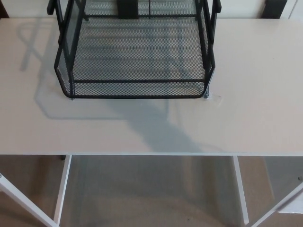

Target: The robot walks towards a desk on which a file tray is kept in the middle and a toilet paper roll is kept on its right. The robot uses its right hand to hook on finger in the gap of the roll and grabs it, lifts it and places it on the tray.

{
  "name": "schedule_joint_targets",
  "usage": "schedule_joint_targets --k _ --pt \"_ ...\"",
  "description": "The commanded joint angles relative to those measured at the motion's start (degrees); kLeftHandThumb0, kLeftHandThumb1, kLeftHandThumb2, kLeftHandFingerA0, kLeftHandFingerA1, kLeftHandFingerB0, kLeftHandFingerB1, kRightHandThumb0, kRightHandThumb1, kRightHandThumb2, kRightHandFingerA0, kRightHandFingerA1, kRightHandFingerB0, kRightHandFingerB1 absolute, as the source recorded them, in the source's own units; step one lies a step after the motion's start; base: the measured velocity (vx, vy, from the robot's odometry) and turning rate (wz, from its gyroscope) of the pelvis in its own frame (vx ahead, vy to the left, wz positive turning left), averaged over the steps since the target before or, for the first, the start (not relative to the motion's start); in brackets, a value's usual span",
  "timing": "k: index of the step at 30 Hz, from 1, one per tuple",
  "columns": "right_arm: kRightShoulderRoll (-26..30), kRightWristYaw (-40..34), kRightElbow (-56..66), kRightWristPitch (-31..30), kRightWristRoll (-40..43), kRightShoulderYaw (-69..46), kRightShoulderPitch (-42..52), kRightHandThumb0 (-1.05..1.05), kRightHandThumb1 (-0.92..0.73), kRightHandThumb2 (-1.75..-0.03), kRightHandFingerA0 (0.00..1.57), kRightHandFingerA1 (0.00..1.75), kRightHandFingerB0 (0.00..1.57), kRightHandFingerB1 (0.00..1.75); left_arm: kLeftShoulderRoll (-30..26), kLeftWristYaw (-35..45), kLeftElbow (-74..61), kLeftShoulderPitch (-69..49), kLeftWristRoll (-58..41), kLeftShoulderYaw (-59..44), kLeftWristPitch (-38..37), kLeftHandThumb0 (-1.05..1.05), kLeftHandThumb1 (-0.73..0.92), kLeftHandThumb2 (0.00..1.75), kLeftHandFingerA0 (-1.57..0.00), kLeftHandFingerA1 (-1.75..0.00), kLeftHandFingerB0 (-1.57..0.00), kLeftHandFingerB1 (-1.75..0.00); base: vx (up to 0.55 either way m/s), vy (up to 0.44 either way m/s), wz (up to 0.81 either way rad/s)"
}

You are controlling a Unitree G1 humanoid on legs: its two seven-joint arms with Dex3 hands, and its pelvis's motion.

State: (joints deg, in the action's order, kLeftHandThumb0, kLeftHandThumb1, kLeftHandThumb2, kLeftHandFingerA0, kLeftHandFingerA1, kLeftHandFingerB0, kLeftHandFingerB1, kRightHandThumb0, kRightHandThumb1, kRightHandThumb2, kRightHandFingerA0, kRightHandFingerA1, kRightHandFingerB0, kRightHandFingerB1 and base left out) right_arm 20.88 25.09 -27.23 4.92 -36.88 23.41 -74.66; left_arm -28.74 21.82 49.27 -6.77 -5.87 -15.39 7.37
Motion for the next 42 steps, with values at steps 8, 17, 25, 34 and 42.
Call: schedule_joint_targets --k 8,17,25,34,42 --pt "-6.7 3.9 -2.3 -1.5 -1.5 6.4 2.5 -0.34 -0.59 -0.57 0.79 1.53 0.86 0.59 -0.1 -0.3 0.3 -0.1 -0.7 -0.5 0.3 -0.59 0.63 0.97 -0.34 -0.62 -0.27 -0.54 0.0 0.0 0.0" --pt "-8.0 2.5 -1.0 -1.1 -3.1 9.4 7.2 -0.37 -0.58 -0.57 0.8 1.56 0.86 0.62 0.2 0.1 2.6 1.2 -0.7 -0.3 -0.9 -0.55 0.61 0.99 -0.38 -0.64 -0.29 -0.56 0.0 0.0 0.0" --pt "-7.8 2.7 -1.4 -1.0 -3.9 10.3 9.2 -0.39 -0.57 -0.57 0.8 1.56 0.89 0.62 -0.2 0.6 1.2 -0.3 -0.7 -0.2 -0.6 -0.6 0.62 0.98 -0.38 -0.63 -0.32 -0.56 0.0 0.0 0.0" --pt "-7.7 -0.8 0.3 -3.2 -6.3 9.3 10.3 -0.28 -0.71 -0.61 0.84 1.43 0.56 0.43 0.0 0.6 -0.9 -0.9 -0.9 -0.2 1.1 -0.58 0.62 0.99 -0.37 -0.64 -0.33 -0.57 0.0 0.0 0.0" --pt "-7.8 6.6 2.1 -10.1 -9.0 9.8 6.1 -0.49 -0.58 -0.61 0.82 1.06 0.08 0.26 -0.2 0.3 1.0 -0.7 0.2 0.7 -1.3 -0.62 0.63 0.97 -0.31 -0.6 -0.27 -0.53 0.0 0.0 0.0"
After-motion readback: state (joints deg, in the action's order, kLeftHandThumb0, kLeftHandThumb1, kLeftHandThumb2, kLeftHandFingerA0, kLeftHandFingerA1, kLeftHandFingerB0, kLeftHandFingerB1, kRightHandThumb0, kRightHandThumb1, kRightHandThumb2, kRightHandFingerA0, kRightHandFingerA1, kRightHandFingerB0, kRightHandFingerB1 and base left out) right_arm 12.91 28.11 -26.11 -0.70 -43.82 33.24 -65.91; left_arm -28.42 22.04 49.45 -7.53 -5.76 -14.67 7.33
